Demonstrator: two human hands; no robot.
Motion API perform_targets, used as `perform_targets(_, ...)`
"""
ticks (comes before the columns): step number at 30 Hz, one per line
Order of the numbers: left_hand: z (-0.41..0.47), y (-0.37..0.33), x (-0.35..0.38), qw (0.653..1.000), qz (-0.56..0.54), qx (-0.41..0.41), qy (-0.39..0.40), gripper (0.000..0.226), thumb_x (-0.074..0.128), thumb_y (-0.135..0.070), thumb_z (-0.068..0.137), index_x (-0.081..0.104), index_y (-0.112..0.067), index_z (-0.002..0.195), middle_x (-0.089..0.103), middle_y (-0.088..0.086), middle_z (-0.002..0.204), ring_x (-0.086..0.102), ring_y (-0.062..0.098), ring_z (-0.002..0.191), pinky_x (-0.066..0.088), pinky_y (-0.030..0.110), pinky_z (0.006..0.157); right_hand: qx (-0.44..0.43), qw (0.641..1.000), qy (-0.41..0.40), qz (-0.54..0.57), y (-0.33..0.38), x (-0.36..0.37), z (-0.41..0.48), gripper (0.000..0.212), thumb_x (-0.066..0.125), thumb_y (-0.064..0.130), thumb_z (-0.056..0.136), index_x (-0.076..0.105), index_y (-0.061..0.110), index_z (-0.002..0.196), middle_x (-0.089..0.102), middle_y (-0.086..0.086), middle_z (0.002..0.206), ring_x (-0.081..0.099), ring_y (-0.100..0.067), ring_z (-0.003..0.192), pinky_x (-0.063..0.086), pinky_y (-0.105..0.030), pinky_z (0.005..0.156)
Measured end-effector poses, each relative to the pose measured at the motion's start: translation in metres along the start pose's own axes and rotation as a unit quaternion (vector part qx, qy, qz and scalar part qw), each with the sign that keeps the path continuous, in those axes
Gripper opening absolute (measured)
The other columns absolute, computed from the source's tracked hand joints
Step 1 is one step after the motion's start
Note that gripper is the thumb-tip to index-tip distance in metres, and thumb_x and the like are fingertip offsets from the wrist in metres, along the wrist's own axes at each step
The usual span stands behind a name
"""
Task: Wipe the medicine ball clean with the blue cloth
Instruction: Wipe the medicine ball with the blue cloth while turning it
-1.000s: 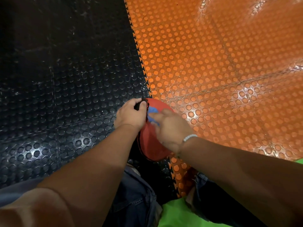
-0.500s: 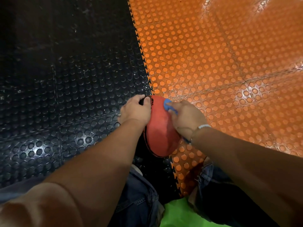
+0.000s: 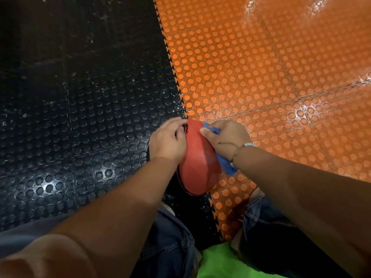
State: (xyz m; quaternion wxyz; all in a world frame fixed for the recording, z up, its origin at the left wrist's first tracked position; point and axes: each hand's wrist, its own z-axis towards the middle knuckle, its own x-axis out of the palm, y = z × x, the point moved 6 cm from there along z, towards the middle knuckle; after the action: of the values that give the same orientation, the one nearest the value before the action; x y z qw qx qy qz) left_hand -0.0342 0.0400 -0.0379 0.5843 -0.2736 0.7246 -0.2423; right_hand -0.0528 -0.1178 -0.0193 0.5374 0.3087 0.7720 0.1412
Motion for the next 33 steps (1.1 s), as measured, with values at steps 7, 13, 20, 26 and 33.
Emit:
perform_targets(7,-0.009,0.008,-0.01,1.0,-0.014,0.003,-0.022,0.027,0.049,-0.028,0.092,0.07,-0.026,0.109,0.061,-0.01,0.126,0.051,0.012,0.122,0.038,0.034,0.105,-0.149,0.985,-0.001,-0.089,0.03,0.016,-0.032,0.04,0.05,0.036,0.091,0.049,0.035,0.131,0.055,0.006,0.128,0.053,-0.022,0.113,0.046,-0.037,0.094)
perform_targets(13,-0.008,0.004,-0.005,0.996,0.083,-0.04,0.02,0.032,0.037,-0.032,0.099,0.061,-0.04,0.119,0.048,-0.018,0.135,0.038,0.015,0.126,0.03,0.039,0.107,-0.085,0.989,-0.022,-0.115,0.024,0.009,-0.016,0.029,0.045,0.032,0.094,0.061,0.026,0.119,0.057,0.0,0.12,0.054,-0.023,0.106,0.045,-0.031,0.087)
perform_targets(20,0.002,-0.001,-0.002,0.994,0.074,-0.078,0.029,0.033,0.034,-0.035,0.099,0.06,-0.043,0.117,0.048,-0.019,0.133,0.04,0.016,0.124,0.03,0.04,0.107,0.019,0.996,-0.015,-0.08,-0.004,-0.002,0.001,0.031,0.046,0.031,0.095,0.059,0.023,0.121,0.058,-0.004,0.125,0.056,-0.026,0.11,0.045,-0.033,0.09)
perform_targets(26,0.01,0.005,-0.008,0.992,0.06,-0.106,0.02,0.032,0.035,-0.034,0.099,0.061,-0.042,0.114,0.05,-0.016,0.132,0.042,0.016,0.121,0.033,0.04,0.103,-0.104,0.992,0.011,-0.067,0.022,0.017,-0.031,0.038,0.045,0.039,0.094,0.054,0.024,0.128,0.056,-0.003,0.121,0.054,-0.023,0.109,0.045,-0.035,0.095)
perform_targets(33,0.004,0.002,-0.004,0.989,0.095,-0.107,0.04,0.03,0.039,-0.048,0.095,0.056,-0.044,0.12,0.044,-0.018,0.136,0.036,0.016,0.127,0.027,0.04,0.102,-0.02,0.997,-0.041,-0.067,0.012,0.008,-0.012,0.033,0.046,0.038,0.094,0.061,0.022,0.117,0.058,-0.004,0.117,0.058,-0.024,0.1,0.045,-0.031,0.085)
